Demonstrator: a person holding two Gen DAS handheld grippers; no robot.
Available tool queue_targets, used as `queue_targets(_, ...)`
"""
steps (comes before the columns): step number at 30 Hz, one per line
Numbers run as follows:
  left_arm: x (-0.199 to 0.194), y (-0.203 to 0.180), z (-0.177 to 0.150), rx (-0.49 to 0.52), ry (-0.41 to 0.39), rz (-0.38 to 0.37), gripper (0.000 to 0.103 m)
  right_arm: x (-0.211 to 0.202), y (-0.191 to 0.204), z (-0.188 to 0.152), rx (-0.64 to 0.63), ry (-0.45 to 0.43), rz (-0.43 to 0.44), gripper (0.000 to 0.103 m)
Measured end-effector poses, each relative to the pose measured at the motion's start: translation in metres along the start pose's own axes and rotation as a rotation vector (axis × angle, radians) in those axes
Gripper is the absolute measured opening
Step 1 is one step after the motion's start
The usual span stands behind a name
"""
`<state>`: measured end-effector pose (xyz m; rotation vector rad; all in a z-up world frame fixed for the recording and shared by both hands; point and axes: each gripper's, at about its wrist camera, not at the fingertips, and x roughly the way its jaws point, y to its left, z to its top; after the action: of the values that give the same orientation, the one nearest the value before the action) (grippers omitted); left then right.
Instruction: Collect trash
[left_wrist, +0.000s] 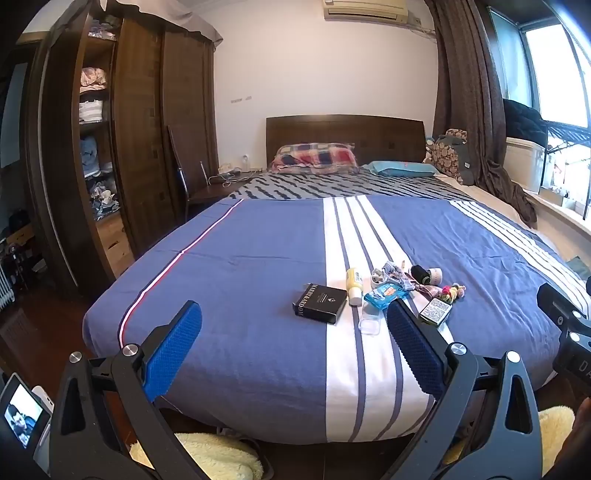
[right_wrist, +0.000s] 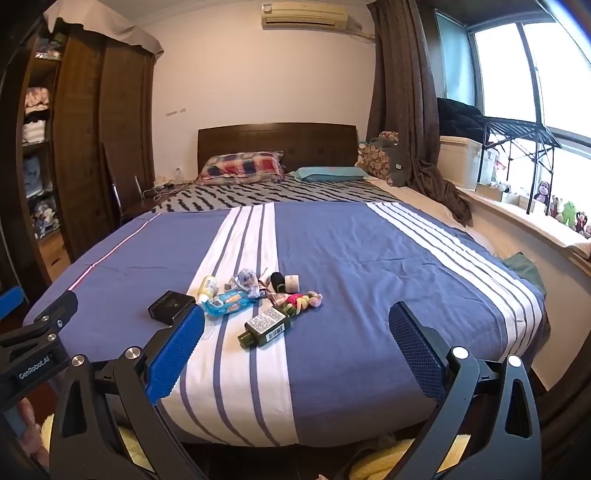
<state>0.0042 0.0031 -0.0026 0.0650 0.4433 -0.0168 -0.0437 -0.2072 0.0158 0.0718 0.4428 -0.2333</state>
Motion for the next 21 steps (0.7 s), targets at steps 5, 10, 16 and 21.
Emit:
queue_targets(5, -0.004, -0.002, 0.001, 0.0, -0.002, -0.002, 0.095, 0.0, 0.001, -0.001, -0.002, 0.001, 0.0, 0.1)
queue_targets(10, -0.007, -0.002, 0.004, 0.0, -0.006, -0.003, 0.095, 0.0, 0.001, -0.001, 0.0, 0.002, 0.001, 0.1)
queue_targets(16, -0.011, -0.004, 0.005, -0.002, -0.009, 0.003, 0.095, 0.001, 0.004, 0.0, -0.001, 0.002, 0.009, 0.1)
queue_targets(21, -0.013, -0.003, 0.006, -0.011, -0.012, 0.008, 0.095, 0.001, 0.003, 0.0, 0.001, 0.001, 0.017, 0.1)
